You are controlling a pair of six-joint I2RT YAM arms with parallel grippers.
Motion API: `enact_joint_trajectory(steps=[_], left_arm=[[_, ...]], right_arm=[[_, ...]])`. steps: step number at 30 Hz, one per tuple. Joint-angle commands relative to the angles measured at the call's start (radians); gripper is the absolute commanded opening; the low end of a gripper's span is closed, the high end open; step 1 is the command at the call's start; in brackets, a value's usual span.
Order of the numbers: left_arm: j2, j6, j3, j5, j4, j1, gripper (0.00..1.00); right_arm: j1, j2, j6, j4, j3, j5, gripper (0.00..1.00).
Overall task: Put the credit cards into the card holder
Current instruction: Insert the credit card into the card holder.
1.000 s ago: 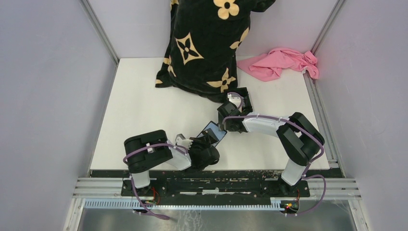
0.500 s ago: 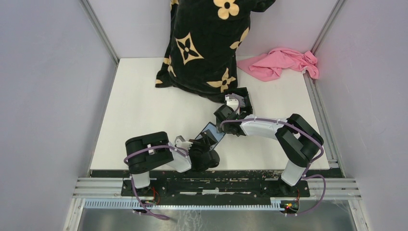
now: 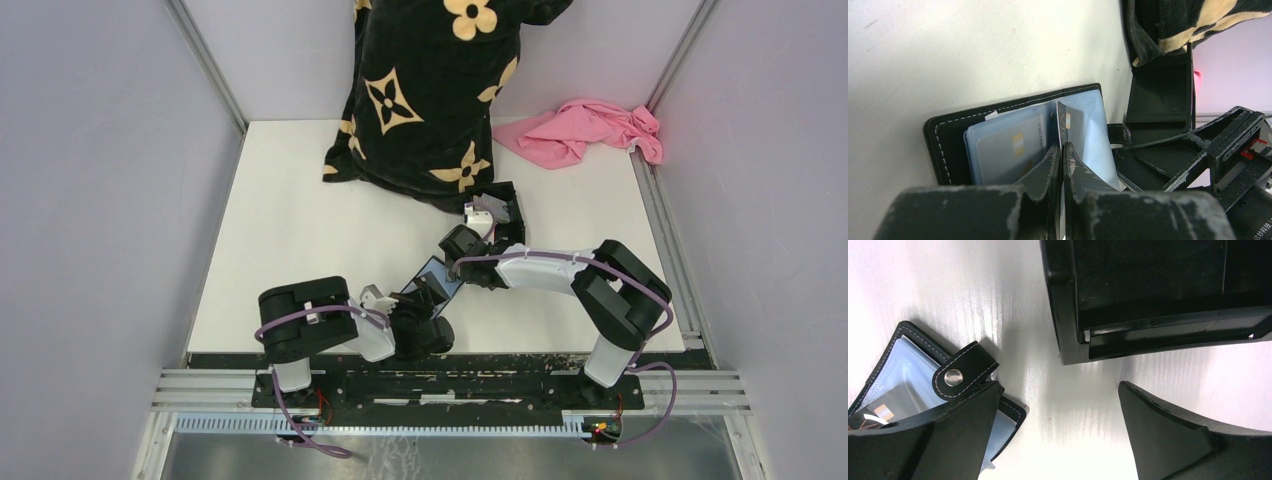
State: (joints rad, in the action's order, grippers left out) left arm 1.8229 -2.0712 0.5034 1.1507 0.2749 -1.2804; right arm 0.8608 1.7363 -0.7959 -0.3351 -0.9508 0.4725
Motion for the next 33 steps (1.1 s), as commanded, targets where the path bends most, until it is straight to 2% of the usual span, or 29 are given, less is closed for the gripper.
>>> enact_joint_trajectory(steps=[1, 6, 8, 12, 15, 20, 28, 33], left_arm=[[0.09, -0.388, -0.078, -0.291, -0.359, -0.002, 0.12], [0.075, -0.348, -0.081, -0.354, -0.357, -0.009, 0.17], [0.068, -0.337, -0.08, -0.381, -0.362, -0.013, 0.27], [0.045, -0.312, -0.083, -0.427, -0.375, -0.026, 0.36], [0.013, -0.292, -0.071, -0.453, -0.421, -0.033, 0.47], [-0.03, -0.257, -0.054, -0.482, -0.492, -0.045, 0.55], [-0.037, -0.236, -0.046, -0.527, -0.506, -0.052, 0.56], [-0.033, -0.223, -0.003, -0.55, -0.575, -0.054, 0.54]], right_arm=[[0.096, 0.082, 0.021, -0.226, 0.081, -0.341, 1.0], [0.096, 0.092, 0.036, -0.228, 0.056, -0.325, 1.0], [0.096, 0.095, 0.039, -0.229, 0.048, -0.324, 1.0], [0.095, 0.097, 0.038, -0.226, 0.039, -0.322, 1.0], [0.095, 0.093, 0.033, -0.226, 0.031, -0.322, 1.0], [0.095, 0.088, 0.027, -0.224, 0.026, -0.317, 1.0], [0.095, 0.063, 0.013, -0.227, 0.04, -0.314, 1.0], [0.094, 0.035, 0.014, -0.24, 0.048, -0.295, 1.0]])
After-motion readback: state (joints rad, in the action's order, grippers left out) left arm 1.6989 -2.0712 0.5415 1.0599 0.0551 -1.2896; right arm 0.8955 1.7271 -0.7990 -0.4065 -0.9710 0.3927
